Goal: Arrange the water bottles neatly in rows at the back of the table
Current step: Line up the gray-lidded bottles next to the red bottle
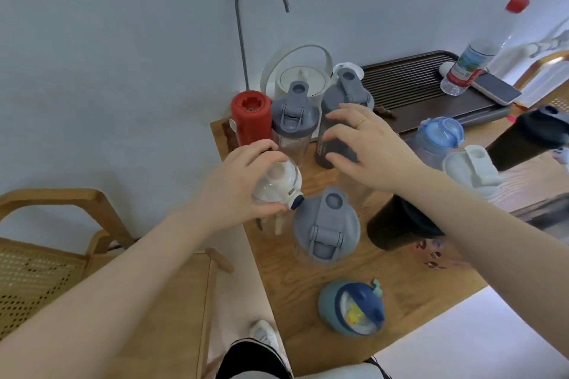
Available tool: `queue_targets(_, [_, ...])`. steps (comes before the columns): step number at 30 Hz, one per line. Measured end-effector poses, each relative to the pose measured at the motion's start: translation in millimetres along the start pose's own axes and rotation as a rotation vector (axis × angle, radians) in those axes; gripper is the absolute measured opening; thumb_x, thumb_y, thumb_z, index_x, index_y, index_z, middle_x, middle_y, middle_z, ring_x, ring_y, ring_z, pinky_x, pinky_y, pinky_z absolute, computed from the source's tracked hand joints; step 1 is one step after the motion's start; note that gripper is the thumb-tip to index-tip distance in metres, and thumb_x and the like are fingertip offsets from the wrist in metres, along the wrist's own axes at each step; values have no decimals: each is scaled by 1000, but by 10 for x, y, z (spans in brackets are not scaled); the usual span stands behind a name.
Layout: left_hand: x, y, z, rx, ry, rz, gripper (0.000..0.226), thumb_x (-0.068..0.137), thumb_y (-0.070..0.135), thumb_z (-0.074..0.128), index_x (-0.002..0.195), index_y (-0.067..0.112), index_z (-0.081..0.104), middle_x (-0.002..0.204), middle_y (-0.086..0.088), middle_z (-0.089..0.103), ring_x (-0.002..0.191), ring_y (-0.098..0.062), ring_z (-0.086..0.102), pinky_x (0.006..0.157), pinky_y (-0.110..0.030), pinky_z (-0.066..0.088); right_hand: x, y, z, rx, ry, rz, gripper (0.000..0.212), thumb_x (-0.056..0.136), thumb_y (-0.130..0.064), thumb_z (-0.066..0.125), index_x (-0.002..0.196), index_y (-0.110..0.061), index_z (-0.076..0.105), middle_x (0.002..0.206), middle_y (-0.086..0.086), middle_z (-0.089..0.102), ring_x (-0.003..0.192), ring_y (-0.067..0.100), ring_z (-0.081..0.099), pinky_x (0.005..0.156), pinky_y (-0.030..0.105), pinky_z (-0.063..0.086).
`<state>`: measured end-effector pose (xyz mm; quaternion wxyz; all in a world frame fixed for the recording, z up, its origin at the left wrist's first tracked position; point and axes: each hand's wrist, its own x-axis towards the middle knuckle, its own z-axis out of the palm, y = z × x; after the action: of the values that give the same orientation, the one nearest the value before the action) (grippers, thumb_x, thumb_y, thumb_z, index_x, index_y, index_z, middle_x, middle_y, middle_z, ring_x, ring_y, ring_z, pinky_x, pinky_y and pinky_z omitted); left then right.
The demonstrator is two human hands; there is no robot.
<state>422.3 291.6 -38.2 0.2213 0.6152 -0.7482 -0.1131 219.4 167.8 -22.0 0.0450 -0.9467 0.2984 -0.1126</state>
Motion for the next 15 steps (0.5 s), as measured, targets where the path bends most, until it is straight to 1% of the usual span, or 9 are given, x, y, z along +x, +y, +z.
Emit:
queue_targets(1, [4,8,15,-9,-12,-4,66,63,46,73,118,15,52,126,-7,51,115,-26,50,93,-30,35,-64,0,-7,-3,8,2,40,81,-38,45,101,-10,66,123,17,59,128,38,44,102,49,38])
queue_targets(3, [21,29,19,8,-17,6,66,65,53,60,118,16,51,122,-5,53,114,-25,49,95,-34,40,-202,22,-24,-4,18,33,39,82,-37,47,103,-11,65,125,17,58,129,37,43,104,49,37])
queue_targets(5, [54,63,1,48,22,37,63,68,52,53,118,14,52,119,-7,57,116,-25,48,99,-35,36,-349,76,-64,13,37,63,39,82,-38,47,104,-11,64,128,15,56,130,36,41,105,50,36])
queue_targets(7, [126,164,-34,94,75,78,60,72,49,51,118,12,53,120,-8,58,119,-24,44,102,-33,30,-504,147,-150,49,107,74,39,81,-36,47,106,-11,63,127,15,57,130,35,42,105,50,37])
queue_targets(9, [250,356,-69,112,124,116,57,73,47,51,117,11,55,119,-9,59,119,-21,41,104,-32,28,-694,237,-287,75,237,83,35,82,-30,49,106,-9,64,123,14,60,128,32,44,107,39,33])
queue_targets(11, [413,640,-68,107,140,163,53,75,45,51,116,12,54,120,-9,59,119,-21,43,105,-29,26,-931,353,-480,77,391,95,30,85,-24,51,106,-6,64,118,13,63,124,28,46,109,28,28])
queue_targets(12, [502,806,-41,101,139,198,51,76,44,51,116,12,54,120,-8,58,119,-22,45,105,-27,26,-1072,442,-578,71,461,105,29,85,-22,52,106,-4,63,115,14,64,121,28,48,109,28,29])
queue_targets(13, [589,988,6,87,140,236,50,77,42,51,116,12,54,120,-8,58,118,-21,45,104,-26,26,-1225,555,-671,53,523,128,29,85,-20,52,106,-3,62,113,16,65,118,30,50,108,33,31])
queue_targets(15, [761,1375,153,49,138,299,48,78,40,50,116,10,54,118,-8,58,115,-17,43,101,-20,26,-1559,853,-824,-45,629,235,30,84,-21,53,106,-3,60,111,18,65,115,34,52,106,47,34])
